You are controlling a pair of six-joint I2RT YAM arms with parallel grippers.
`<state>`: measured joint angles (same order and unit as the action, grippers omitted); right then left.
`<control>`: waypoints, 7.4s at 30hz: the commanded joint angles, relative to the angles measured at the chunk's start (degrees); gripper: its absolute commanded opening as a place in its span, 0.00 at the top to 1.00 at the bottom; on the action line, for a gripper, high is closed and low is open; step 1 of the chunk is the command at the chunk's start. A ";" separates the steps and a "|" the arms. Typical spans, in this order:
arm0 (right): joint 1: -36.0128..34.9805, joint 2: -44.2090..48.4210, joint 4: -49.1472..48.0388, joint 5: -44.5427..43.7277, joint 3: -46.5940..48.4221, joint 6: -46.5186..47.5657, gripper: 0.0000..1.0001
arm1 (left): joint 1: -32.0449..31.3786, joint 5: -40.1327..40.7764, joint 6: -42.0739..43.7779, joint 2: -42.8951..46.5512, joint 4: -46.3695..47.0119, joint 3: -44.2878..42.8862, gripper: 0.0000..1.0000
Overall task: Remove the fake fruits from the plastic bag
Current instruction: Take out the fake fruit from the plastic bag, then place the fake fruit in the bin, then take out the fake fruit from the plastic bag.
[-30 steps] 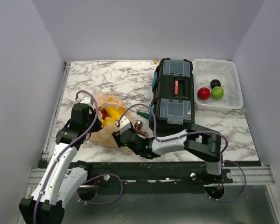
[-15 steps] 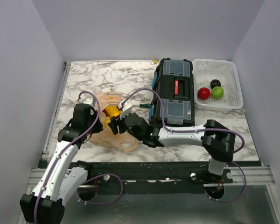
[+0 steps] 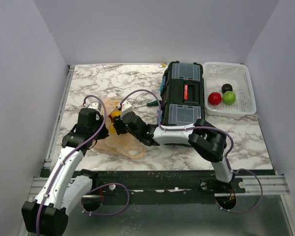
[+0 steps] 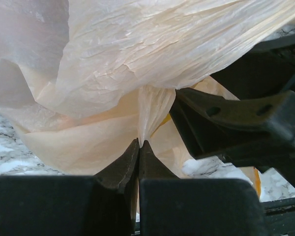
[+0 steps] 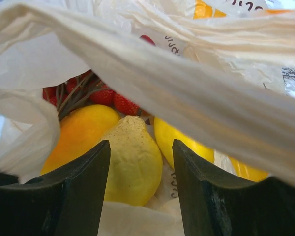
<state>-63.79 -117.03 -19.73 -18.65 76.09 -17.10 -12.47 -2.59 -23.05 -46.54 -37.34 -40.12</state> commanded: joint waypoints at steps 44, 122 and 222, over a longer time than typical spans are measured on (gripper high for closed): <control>3.40 -2.39 8.43 5.71 8.14 -0.48 0.74 | -0.01 -0.71 0.82 0.40 1.03 0.39 1.00; 51.12 40.05 18.58 -17.95 -18.72 -20.19 0.99 | 0.08 -1.45 1.69 3.72 1.48 0.33 1.00; 0.04 23.01 14.10 20.71 -9.76 -8.32 0.27 | 0.16 20.92 -7.57 0.44 -5.83 -1.89 1.00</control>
<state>-62.78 -88.60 -2.98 2.00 64.40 -27.99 -12.45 8.99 -26.52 -45.30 -39.31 -39.94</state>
